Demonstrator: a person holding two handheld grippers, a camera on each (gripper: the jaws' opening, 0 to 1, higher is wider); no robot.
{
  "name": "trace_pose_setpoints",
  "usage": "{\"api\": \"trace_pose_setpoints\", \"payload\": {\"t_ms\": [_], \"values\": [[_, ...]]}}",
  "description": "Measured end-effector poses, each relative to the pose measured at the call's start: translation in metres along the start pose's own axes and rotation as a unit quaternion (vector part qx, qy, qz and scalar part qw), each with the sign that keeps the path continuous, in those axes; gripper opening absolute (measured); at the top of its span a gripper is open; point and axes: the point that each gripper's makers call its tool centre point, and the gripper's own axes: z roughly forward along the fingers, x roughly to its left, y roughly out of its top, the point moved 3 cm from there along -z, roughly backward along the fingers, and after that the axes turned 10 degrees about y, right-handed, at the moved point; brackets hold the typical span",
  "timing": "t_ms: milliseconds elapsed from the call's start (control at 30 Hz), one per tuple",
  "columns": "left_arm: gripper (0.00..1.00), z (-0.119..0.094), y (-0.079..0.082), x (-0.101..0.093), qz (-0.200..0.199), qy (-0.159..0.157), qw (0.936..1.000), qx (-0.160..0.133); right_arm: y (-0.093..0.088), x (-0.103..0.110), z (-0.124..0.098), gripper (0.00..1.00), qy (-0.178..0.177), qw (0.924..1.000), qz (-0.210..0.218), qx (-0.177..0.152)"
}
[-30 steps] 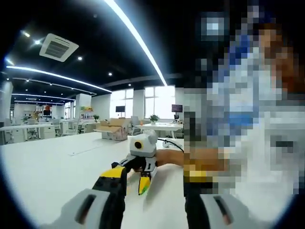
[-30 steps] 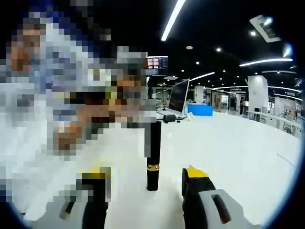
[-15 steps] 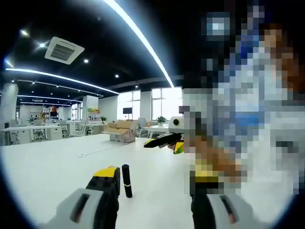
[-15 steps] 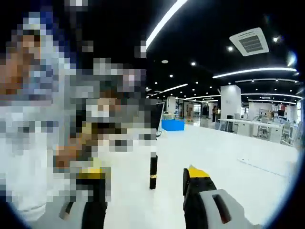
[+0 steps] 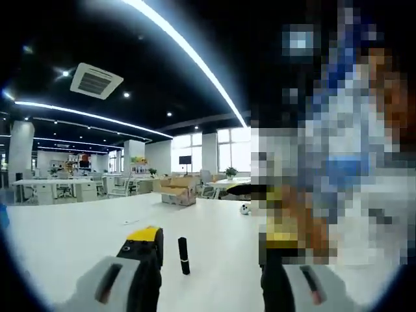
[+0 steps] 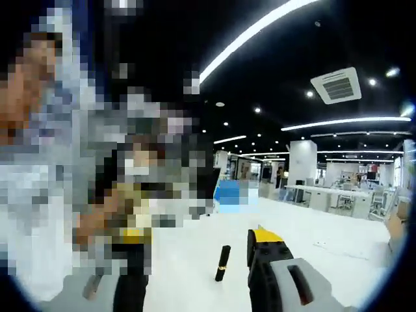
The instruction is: Unscrew the lipstick cap, remove the lipstick, and put the cap back on the lipstick
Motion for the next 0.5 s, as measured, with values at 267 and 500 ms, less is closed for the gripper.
{"api": "trace_pose_setpoints", "payload": {"t_ms": [267,500], "values": [[0.61,-0.0079,0.0057,0.0007,0.009,0.014,0.9999,-0.001,-0.0031,0.0054,0.0044,0.58,0.0,0.9999,0.0,0.015],[0.61,-0.0073,0.0016,0.0079,0.0,0.026,0.9996,0.006,-0.0033,0.0071,0.0053,0.58,0.0,0.9998,0.012,0.015]]}}
